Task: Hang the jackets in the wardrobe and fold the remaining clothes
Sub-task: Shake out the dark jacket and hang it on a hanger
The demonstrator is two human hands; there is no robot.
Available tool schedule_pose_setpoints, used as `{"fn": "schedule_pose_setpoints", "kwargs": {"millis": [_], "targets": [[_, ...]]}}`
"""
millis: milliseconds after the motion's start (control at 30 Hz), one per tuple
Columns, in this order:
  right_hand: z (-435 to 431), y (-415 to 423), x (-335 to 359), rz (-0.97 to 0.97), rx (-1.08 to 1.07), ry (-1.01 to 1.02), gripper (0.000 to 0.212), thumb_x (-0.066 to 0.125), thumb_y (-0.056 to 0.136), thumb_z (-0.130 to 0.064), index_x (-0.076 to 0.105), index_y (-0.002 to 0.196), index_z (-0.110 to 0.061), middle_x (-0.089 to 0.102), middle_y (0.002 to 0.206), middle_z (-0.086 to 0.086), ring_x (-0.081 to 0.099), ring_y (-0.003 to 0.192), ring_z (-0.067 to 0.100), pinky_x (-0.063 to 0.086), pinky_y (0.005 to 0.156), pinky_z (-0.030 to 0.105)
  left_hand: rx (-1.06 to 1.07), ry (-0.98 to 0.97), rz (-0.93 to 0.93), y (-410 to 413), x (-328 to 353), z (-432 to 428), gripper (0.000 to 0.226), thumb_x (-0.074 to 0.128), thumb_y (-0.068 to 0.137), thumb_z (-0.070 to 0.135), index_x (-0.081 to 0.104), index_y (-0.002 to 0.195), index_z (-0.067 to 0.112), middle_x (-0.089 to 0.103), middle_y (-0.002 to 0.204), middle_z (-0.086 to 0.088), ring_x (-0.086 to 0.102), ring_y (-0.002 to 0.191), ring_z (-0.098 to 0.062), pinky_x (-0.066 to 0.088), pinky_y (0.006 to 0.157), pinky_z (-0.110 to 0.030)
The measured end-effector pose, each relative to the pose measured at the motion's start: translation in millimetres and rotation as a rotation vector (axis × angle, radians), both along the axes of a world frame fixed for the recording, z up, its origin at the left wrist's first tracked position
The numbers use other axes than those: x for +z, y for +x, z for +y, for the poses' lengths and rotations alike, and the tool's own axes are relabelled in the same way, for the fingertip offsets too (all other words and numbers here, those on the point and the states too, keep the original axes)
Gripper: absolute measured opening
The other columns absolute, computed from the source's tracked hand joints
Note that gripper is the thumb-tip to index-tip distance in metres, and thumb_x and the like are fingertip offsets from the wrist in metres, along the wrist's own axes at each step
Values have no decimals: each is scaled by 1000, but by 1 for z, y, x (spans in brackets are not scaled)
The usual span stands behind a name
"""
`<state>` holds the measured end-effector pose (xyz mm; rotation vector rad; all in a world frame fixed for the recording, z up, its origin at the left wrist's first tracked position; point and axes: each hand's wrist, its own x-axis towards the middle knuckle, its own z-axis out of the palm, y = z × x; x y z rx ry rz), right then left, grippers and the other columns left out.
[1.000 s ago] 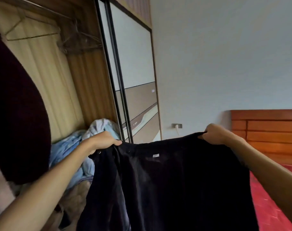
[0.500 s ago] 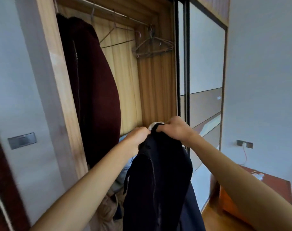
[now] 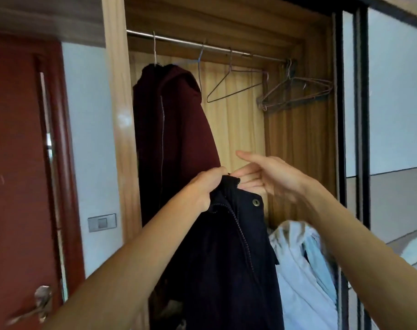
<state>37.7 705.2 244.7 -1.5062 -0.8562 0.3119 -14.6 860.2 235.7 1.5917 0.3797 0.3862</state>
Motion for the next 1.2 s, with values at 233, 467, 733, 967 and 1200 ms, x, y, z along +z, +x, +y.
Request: {"fn": "schedule_pose_setpoints", "kwargs": {"millis": [233, 467, 733, 967, 1200], "targets": [[47, 103, 74, 169, 73, 269, 61, 50, 97, -54, 65, 114, 2, 75, 86, 14, 74, 73, 20, 59, 59, 25, 105, -37, -127, 31, 73, 16, 30, 49, 92, 9, 48, 62, 13, 50, 42, 0, 49, 42, -15, 45, 50, -24], [121, 142, 164, 5, 175, 315, 40, 49, 102, -40, 60, 121, -7, 63, 117, 19, 73, 82, 22, 58, 61, 26, 317, 0, -170, 49, 102, 57, 26, 52, 91, 9, 52, 65, 12, 55, 59, -4, 53, 56, -17, 48, 56, -29], [208, 147, 245, -215, 135, 407, 30, 42, 101, -15, 48, 130, -6, 55, 112, 10, 60, 50, 9, 40, 41, 19, 360, 96, -107, 63, 101, 95, 20, 58, 85, 13, 56, 65, 12, 55, 53, -4, 54, 36, -17, 45, 38, -21], [254, 160, 272, -215, 183, 392, 18, 48, 100, -18, 53, 117, -14, 45, 67, 2, 44, 43, 7, 26, 33, 16, 374, 100, -126, 64, 113, 120, 26, 53, 88, 11, 53, 62, 12, 52, 53, -4, 51, 45, -18, 47, 48, -25], [282, 162, 296, 115, 565, 519, 14, 57, 94, -19, 54, 94, -5, 53, 59, 4, 38, 39, 5, 30, 44, 14, 355, 117, -140, 67, 116, 128, 26, 51, 89, 9, 52, 63, 12, 50, 55, -3, 49, 47, -18, 46, 47, -22]]}}
